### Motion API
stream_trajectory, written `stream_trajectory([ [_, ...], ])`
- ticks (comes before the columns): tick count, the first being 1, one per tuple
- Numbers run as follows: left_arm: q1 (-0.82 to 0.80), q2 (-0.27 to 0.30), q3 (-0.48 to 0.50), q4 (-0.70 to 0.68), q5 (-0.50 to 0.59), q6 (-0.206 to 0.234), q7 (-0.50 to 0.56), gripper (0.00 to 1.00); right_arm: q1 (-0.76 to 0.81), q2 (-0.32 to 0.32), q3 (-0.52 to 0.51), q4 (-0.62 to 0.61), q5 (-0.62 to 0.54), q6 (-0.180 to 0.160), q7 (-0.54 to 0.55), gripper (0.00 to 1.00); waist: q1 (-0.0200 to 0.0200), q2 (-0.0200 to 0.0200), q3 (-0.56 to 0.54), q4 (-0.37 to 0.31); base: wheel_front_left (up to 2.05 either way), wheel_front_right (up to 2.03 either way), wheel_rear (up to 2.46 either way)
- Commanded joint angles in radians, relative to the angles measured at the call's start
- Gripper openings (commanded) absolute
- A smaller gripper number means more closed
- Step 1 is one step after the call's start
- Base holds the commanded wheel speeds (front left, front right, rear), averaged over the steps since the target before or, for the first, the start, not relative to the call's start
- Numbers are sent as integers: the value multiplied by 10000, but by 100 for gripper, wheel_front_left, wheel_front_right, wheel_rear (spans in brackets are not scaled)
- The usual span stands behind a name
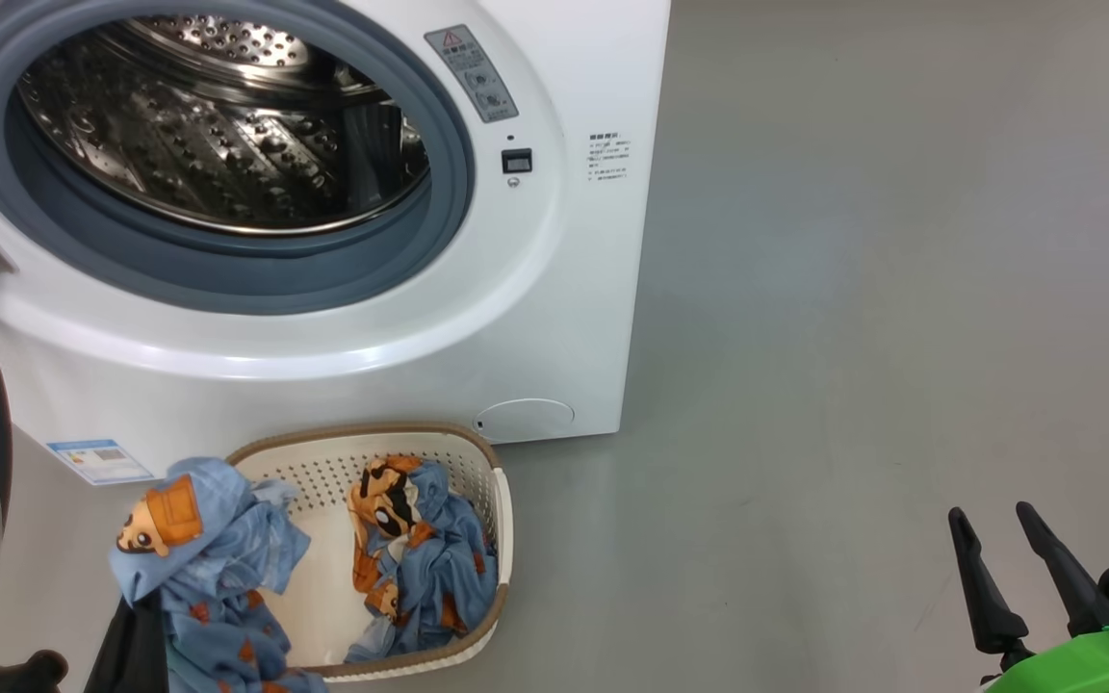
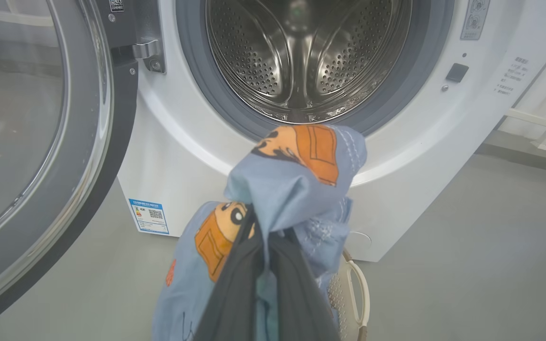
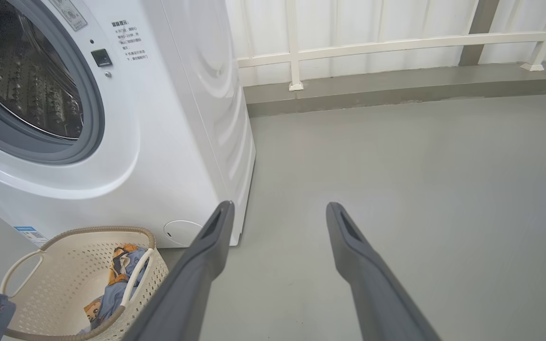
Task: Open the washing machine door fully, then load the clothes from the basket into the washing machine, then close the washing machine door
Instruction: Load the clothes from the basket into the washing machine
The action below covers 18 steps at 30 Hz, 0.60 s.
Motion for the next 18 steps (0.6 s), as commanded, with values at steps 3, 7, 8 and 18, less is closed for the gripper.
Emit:
stream_trajectory([
  [3, -157, 68, 451, -488, 92, 30, -135, 0, 86, -166, 94, -302, -76, 16, -118, 100, 0, 0, 106, 12, 0, 0, 0],
  [7, -623, 34, 473, -499, -131, 15, -135, 0, -55, -92, 56, -359, -108, 16, -118, 100, 0, 0, 423, 10, 0, 0, 0],
  [8, -821, 65, 483, -488, -186, 11, -135, 0, -119, -64, 59, -372, -118, 16, -118, 100, 0, 0, 518, -3, 0, 0, 0],
  [18, -4067, 886, 269, -311, 3, -7, -93, 0, -1075, 188, 295, -417, -203, 16, -118, 100, 0, 0, 1746, -258, 0, 0, 0],
])
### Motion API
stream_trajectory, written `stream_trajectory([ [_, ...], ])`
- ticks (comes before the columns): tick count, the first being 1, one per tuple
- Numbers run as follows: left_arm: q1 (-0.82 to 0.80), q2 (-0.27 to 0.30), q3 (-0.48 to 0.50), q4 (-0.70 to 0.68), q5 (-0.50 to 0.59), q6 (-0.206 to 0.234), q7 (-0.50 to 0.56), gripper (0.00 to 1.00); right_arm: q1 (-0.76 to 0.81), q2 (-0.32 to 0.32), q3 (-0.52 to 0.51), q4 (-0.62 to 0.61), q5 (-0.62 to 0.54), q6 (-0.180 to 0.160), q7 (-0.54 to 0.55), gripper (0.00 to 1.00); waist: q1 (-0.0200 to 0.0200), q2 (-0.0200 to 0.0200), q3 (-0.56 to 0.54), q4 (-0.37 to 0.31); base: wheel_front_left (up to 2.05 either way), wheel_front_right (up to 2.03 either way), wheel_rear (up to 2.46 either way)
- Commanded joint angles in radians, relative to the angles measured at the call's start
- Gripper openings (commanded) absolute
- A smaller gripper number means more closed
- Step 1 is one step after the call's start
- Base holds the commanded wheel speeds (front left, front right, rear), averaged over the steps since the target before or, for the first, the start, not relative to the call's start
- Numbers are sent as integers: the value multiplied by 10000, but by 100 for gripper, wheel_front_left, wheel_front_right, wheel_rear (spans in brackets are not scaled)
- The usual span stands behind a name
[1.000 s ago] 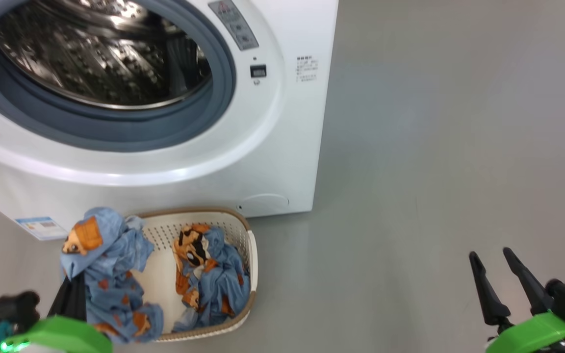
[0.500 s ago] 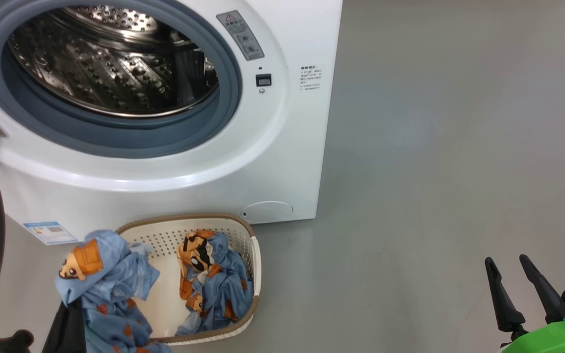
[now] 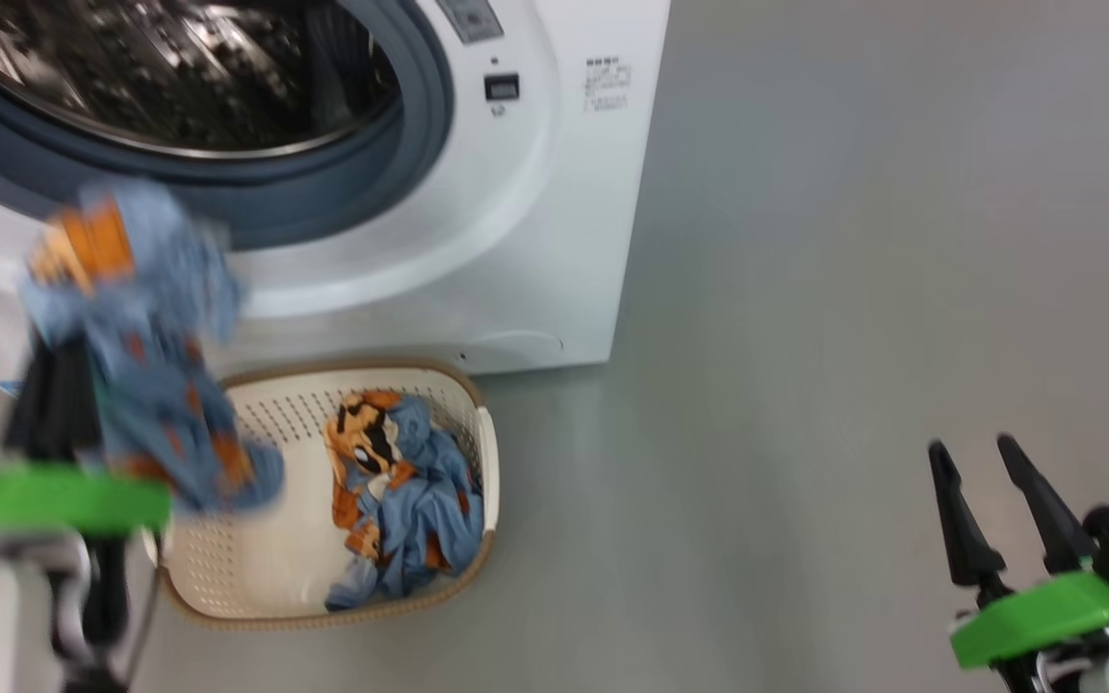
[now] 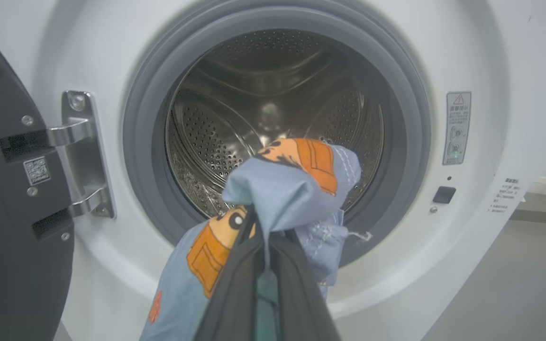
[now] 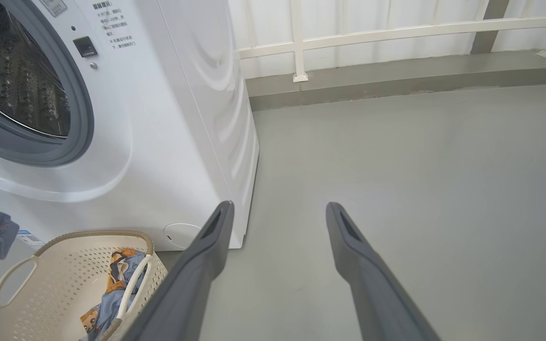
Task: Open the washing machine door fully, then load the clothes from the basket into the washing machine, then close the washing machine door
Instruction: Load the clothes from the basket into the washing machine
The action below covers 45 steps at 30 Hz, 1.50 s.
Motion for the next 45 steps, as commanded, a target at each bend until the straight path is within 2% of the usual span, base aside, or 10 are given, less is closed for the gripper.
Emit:
stream_trajectory([
  [1, -829, 421, 313, -113, 43, -5, -79, 0, -309, -90, 270, -235, -115, 16, -118, 100, 0, 0, 527, -158, 0, 0, 0],
  [13, -5425, 954, 17, 3331, 181, 26, -17, 0, -1482, 367, 751, -222, -113, 16, -118, 100, 0, 0, 1888, -806, 0, 0, 0],
  [24, -8314, 1597, -574, 7744, -62, -21, -52, 0, -2062, 826, 1335, -176, -115, 16, -118, 100, 0, 0, 2786, -1709, 0, 0, 0],
  [27, -8866, 1770, -846, 8358, 55, -23, -68, 0, -2145, 862, 1419, -167, -105, 16, -118, 100, 0, 0, 2927, -1877, 0, 0, 0],
  [33, -9924, 2058, -995, 8112, 380, -22, -115, 0, -2199, 909, 1467, -184, -79, 16, -118, 100, 0, 0, 3140, -2065, 0, 0, 0],
  [38, -10084, 2097, -268, 6143, 863, 51, -119, 0, -2290, 1008, 1508, -235, -81, 16, -118, 100, 0, 0, 3355, -2178, 0, 0, 0],
  [42, -9845, 2024, -208, 6489, 1235, 57, -120, 0, -2309, 1051, 1569, -223, -79, 16, -118, 100, 0, 0, 3375, -2236, 0, 0, 0],
  [43, -9832, 2009, -145, 6658, 1243, 59, -120, 24, -2314, 1056, 1586, -214, -72, 16, -118, 100, 0, 0, 3372, -2249, 0, 0, 0],
  [44, -9832, 2009, -145, 6658, 1243, 59, -120, 24, -2314, 1056, 1586, -214, -72, 16, -118, 100, 0, 0, 3372, -2249, 0, 0, 0],
  [45, -9829, 2008, -96, 6925, 1342, 89, -121, 100, -2313, 1057, 1595, -207, -61, 16, -118, 100, 0, 0, 3374, -2258, 0, 0, 0],
])
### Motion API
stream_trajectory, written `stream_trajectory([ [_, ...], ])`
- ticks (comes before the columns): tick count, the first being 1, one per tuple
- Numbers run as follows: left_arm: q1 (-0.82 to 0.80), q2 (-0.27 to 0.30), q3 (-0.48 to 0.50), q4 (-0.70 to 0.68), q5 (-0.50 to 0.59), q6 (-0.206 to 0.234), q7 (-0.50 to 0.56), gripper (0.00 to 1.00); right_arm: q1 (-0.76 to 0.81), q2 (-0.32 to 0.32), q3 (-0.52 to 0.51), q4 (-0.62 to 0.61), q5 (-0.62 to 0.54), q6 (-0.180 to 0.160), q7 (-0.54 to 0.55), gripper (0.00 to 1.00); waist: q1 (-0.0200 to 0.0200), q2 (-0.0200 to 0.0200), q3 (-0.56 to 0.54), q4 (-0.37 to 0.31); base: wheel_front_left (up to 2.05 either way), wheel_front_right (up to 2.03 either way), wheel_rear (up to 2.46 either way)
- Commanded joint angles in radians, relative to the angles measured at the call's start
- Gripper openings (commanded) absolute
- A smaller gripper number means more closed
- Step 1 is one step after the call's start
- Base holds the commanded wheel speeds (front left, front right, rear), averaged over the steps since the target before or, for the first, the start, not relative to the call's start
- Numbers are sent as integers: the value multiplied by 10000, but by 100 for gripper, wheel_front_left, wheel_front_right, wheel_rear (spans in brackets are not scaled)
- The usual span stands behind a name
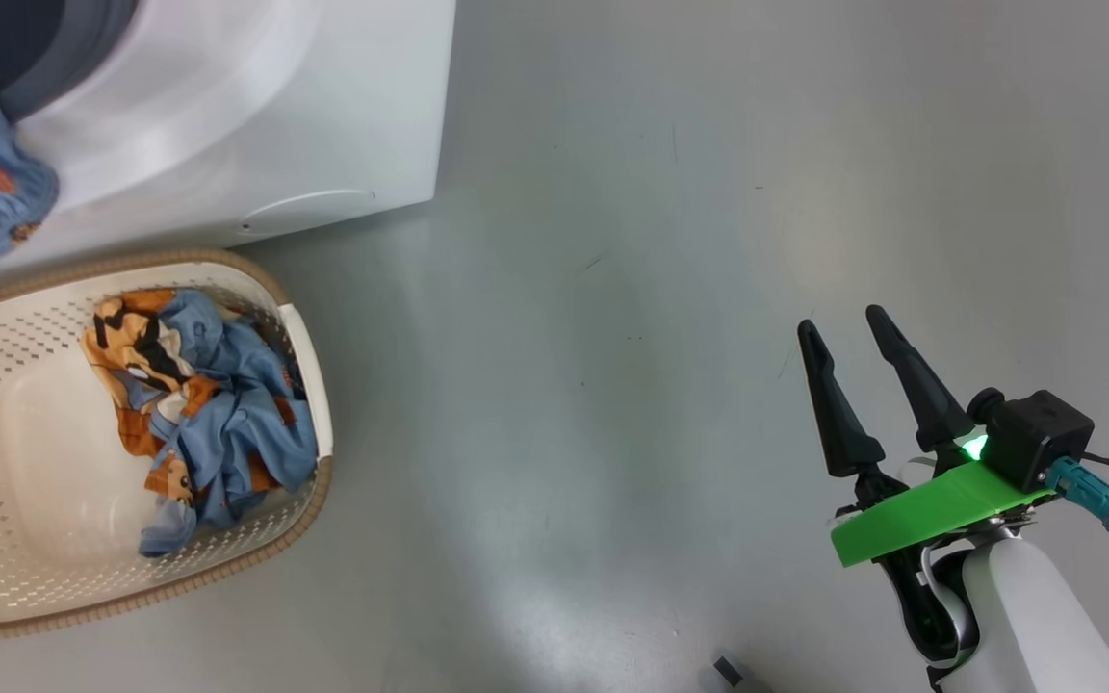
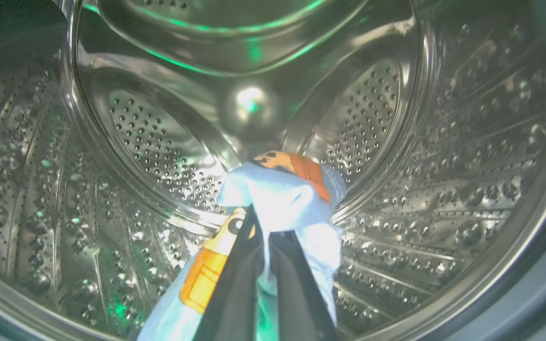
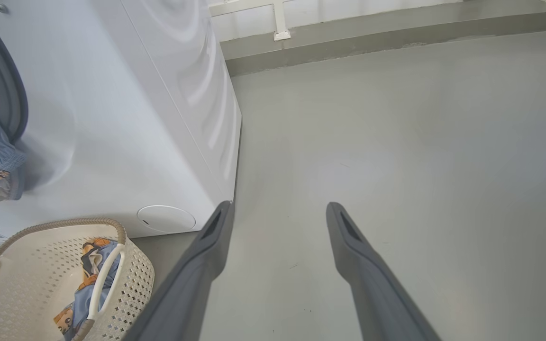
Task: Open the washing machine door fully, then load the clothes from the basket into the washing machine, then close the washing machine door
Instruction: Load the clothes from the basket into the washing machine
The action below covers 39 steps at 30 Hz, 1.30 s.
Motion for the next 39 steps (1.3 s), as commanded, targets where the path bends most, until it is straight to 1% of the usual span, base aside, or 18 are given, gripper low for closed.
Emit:
stream_trajectory([
  [1, 115, 482, 167, -151, 84, 81, -50, 100, 64, -6, 203, -209, -46, 16, -118, 100, 0, 0, 3, -1, 0, 0, 0],
  [5, 81, 434, 255, 278, 207, 115, -50, 100, 72, -30, 163, -224, -47, 16, -118, 100, 0, 0, 26, 49, 0, 0, 0],
  [12, 340, 264, 409, 552, 315, 97, -50, 100, 23, -107, 126, -258, -83, 16, -118, 100, 0, 0, 28, 244, 0, 0, 0],
  [19, 1309, -5, 624, 274, 367, 48, -51, 100, 10, -211, 45, -312, -129, 16, -118, 100, 0, 0, -8, 550, 0, 0, 0],
  [25, 2608, -472, 1023, -820, 344, 5, -51, 100, -1, -374, -128, -366, -165, 16, -118, 100, 0, 0, -7, 934, 0, 0, 0],
  [32, 4425, -1243, 1685, -2536, 338, -24, -51, 100, -10, -562, -368, -458, -214, 16, -118, 100, 0, 0, 40, 1409, 0, 0, 0],
  [39, 6250, -1796, 1834, -4037, 457, -32, -51, 100, 52, -745, -467, -460, -250, 16, -118, 100, 0, 0, -43, 1731, 0, 0, 0],
])
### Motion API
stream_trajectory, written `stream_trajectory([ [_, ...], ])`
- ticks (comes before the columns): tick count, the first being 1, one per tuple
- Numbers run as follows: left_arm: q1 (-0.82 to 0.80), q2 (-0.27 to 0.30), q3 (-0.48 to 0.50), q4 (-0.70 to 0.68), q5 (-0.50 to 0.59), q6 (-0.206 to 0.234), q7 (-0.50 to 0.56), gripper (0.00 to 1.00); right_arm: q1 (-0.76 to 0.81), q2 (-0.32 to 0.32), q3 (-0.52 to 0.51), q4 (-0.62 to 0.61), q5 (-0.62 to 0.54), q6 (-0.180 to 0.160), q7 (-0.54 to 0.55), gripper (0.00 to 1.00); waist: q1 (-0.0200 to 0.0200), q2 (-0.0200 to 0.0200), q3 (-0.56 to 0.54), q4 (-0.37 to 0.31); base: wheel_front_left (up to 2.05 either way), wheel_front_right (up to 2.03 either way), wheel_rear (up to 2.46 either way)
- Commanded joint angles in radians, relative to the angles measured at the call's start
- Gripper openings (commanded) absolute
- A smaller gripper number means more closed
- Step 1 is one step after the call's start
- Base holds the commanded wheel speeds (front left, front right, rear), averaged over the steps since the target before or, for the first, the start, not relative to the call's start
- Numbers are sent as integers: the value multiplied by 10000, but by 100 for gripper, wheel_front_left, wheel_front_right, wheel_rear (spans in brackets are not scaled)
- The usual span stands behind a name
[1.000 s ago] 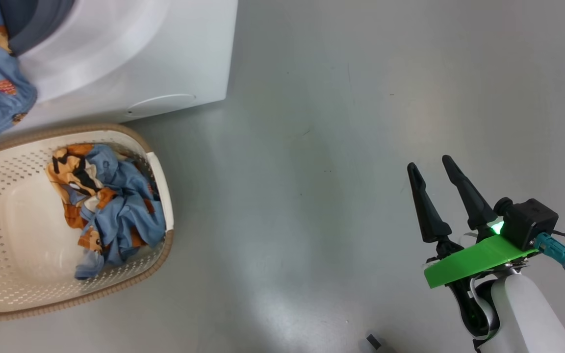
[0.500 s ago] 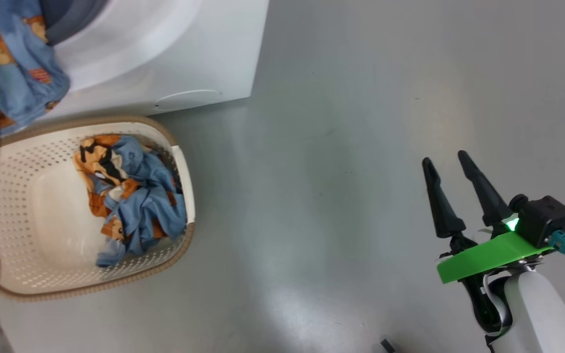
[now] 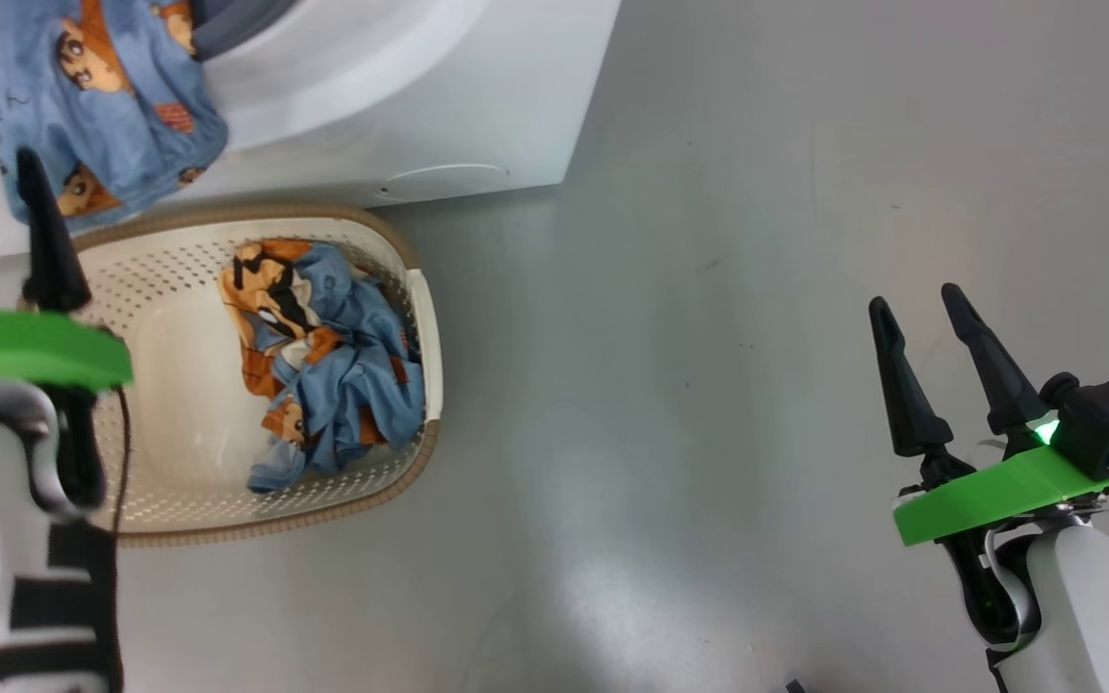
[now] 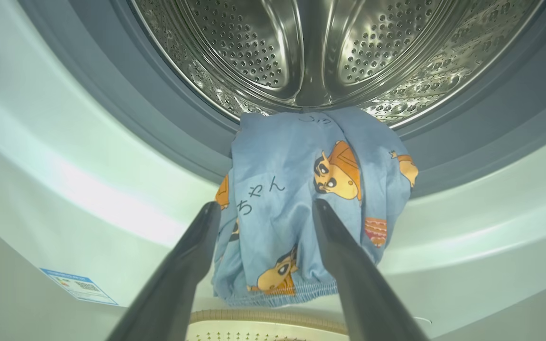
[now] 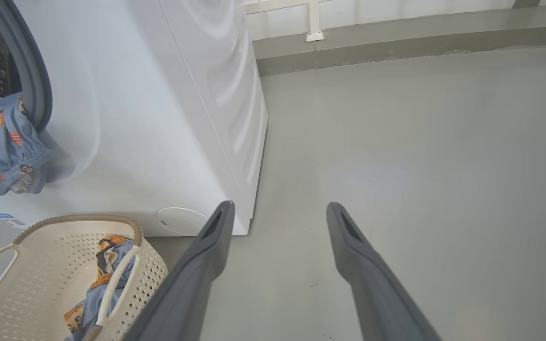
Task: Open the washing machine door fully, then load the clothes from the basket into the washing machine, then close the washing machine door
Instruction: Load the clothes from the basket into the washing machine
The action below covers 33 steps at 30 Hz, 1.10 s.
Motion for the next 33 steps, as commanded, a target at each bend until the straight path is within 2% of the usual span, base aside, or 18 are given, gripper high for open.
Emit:
stream_trajectory([
  [1, 732, 250, 272, -697, 102, -18, -53, 100, 77, -167, 127, -222, -175, 16, -118, 100, 0, 0, -80, 147, 0, 0, 0],
  [19, 4430, -394, 1017, -3614, 241, -20, -53, 100, 283, -387, 126, -246, -144, 16, -118, 100, 0, 0, -274, 295, 0, 0, 0],
  [27, 4351, -441, 914, -3763, 284, -20, -53, 100, 242, -379, 196, -219, -138, 16, -118, 100, 0, 0, -234, 255, 0, 0, 0],
  [33, 2823, 347, 208, -2449, -59, -21, -53, 100, -64, -220, 369, -204, -112, 16, -118, 100, 0, 0, 90, -14, 0, 0, 0],
])
